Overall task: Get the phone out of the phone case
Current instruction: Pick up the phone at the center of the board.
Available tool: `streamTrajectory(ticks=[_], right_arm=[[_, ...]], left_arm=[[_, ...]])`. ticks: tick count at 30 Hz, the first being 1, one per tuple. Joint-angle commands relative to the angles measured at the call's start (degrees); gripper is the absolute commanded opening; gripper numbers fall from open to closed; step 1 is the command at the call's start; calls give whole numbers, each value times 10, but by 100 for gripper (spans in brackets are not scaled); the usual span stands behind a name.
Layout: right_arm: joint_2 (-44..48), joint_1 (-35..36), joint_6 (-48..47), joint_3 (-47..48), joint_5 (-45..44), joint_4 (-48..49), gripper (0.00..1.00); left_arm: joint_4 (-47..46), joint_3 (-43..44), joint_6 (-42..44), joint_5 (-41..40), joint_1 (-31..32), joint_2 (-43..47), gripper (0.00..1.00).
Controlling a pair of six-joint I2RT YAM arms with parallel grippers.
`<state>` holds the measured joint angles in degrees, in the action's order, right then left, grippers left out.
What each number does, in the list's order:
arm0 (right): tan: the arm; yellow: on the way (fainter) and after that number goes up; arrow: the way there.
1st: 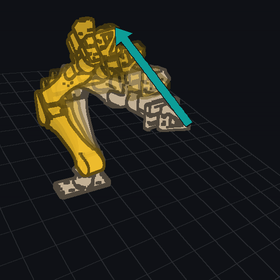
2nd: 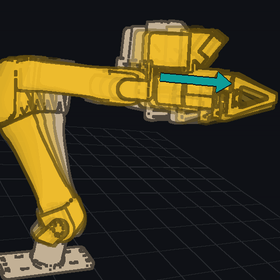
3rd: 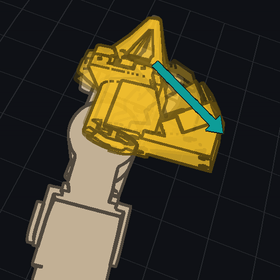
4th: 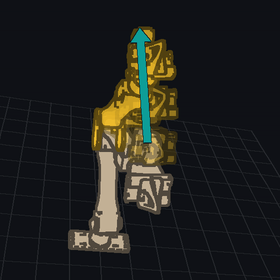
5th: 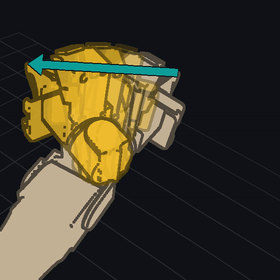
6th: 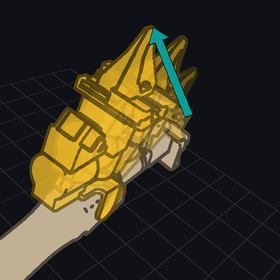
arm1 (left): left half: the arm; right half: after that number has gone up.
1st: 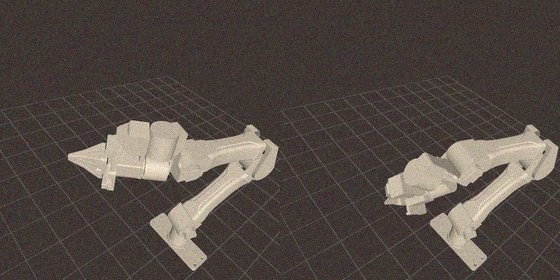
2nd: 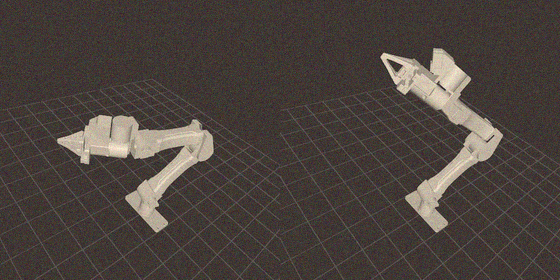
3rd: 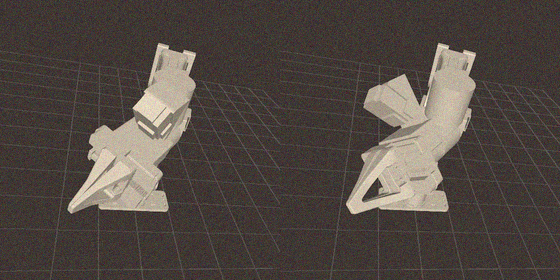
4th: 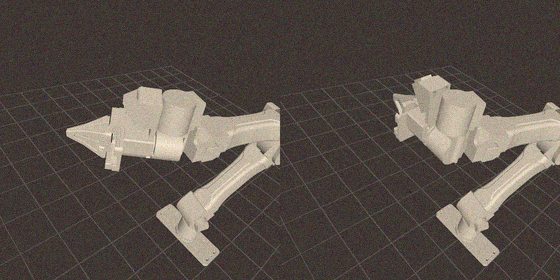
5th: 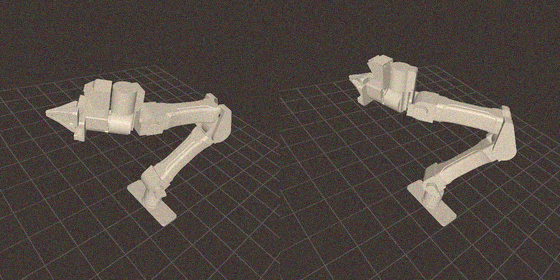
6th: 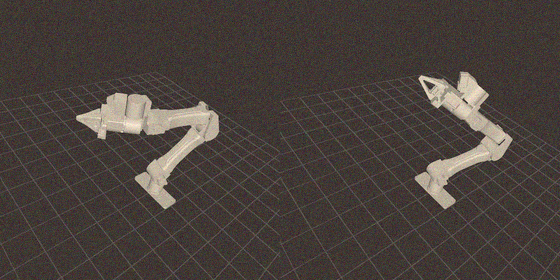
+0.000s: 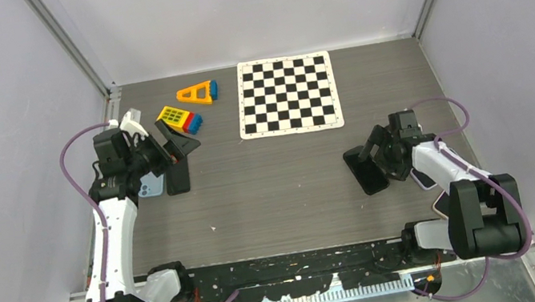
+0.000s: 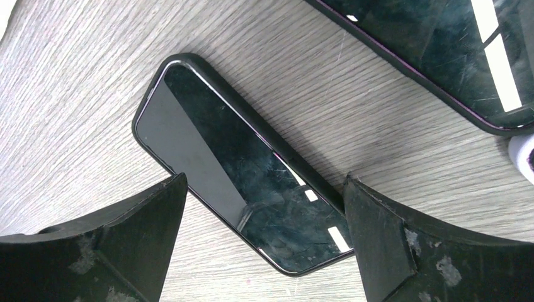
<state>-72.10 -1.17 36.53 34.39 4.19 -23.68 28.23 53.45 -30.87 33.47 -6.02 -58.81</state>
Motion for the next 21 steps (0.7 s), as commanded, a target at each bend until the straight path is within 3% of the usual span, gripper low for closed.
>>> streamTrajectory(ticks=[1,8,14,21], right_arm=[[31,9,14,-30,43,-6,100],[59,100,54,-45,-6,-22,100],[1,166,58,-1,-109,-47,100],[-81,190,41,64,-194,-86,100]], left_arm=[[-3,15,6,1,-2,2,100],[6,16,4,-16,-5,-1,100],[14,16,6,-30,-5,1,100],[24,20,13,-45,-6,1,100]])
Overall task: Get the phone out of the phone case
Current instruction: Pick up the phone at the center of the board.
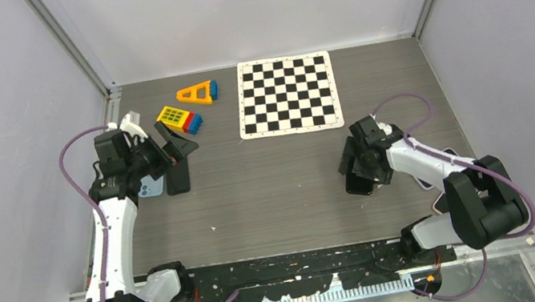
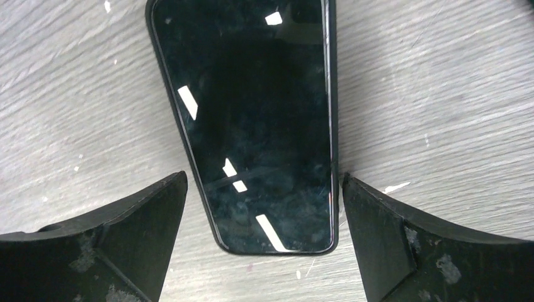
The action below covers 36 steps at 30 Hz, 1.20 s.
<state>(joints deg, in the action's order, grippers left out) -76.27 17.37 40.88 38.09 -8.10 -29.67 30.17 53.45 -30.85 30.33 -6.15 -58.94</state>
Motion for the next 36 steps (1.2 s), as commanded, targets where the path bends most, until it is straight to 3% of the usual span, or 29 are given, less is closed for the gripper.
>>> streamTrajectory(ticks=[1,6,10,12,16,21,29,36], right_arm=[[-46,7,-5,35,-75,-28,100],[-77,13,-9,41,-73,-30,98],[-91,13,-4,35,-49,-21,85],[-97,13,3,29,-39,-11,71],[-98,13,20,21,-26,6,54],[-28,19,20,2,20,72,49],[86,82,-2,7,157,198,43],[67,197,-44,78,173,276,43]], left_arm=[[5,20,14,-13,-4,2,99],[16,20,15,-27,-4,3,98],[33,22,14,-62,-4,0,98],[41,23,13,-75,-5,-3,98],[36,20,7,-77,-5,-1,99],[2,2,-10,-33,-5,-5,99],[-105,-50,-76,163,-1,-41,95],[-182,-93,-116,176,74,-14,94]])
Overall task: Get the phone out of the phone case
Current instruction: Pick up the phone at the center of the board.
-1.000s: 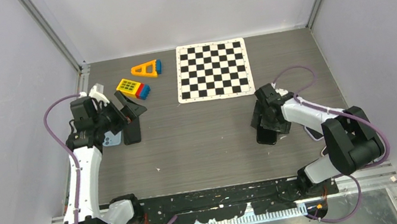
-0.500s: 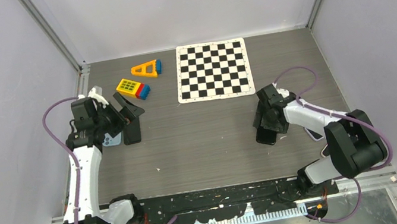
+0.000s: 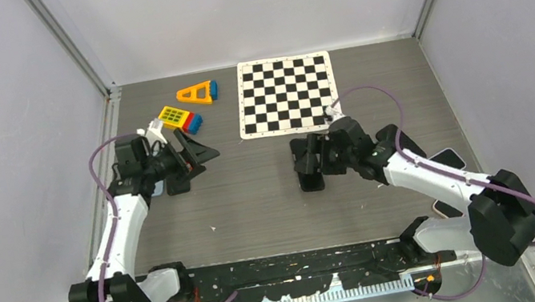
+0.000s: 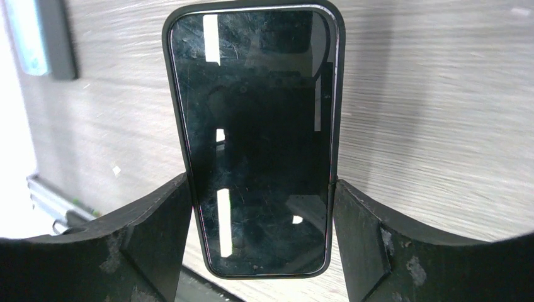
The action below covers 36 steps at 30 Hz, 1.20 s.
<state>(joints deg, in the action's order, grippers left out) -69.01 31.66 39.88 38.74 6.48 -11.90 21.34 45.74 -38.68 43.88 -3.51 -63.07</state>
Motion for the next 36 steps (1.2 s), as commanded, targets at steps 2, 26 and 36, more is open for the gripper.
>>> streamTrajectory(ticks=[2,26,36], right_arm=[[-29,90,-49,99,20,109,43],[-246,216,-38,313,50,218,43],[-283,239,-23,347,60,227,43]], left_arm=[[-104,-15,-42,23,73,36,92],[-66,0,-54,-105,100,44,66],[-84,1,-46,-122,101,56,55]])
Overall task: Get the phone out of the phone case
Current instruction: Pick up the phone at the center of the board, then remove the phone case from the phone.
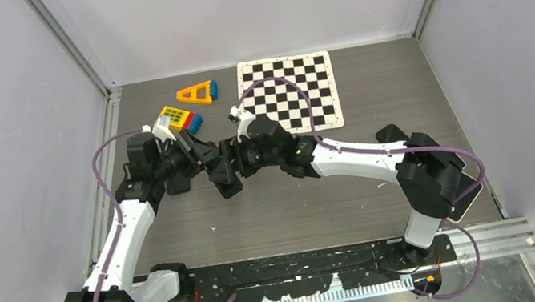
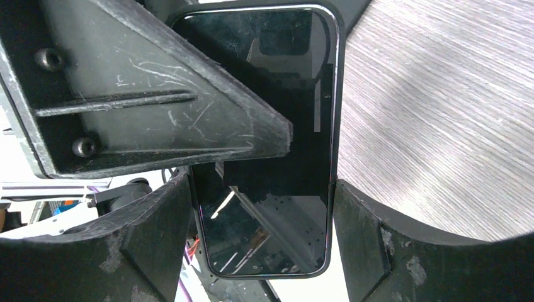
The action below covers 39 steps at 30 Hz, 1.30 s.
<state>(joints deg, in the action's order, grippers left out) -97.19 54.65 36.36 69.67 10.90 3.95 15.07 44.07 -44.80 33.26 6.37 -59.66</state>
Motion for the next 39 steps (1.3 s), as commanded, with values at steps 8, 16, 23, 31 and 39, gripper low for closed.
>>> streamTrajectory(ticks=[8,16,23,31,39], right_arm=[[-22,12,21,59,9,65,43],[-22,14,12,65,20,70,43],[-29,13,17,81,25,67,45],[4,3,18,55,55,59,88],[170,-14,39,-66,0,75,98]], left_arm=[[7,14,31,-20,2,33,33],[13,15,36,-12,2,21,40],[3,8,40,-14,2,23,26],[26,42,69,-20,2,22,0],[-27,89,25,17,1,29,0]])
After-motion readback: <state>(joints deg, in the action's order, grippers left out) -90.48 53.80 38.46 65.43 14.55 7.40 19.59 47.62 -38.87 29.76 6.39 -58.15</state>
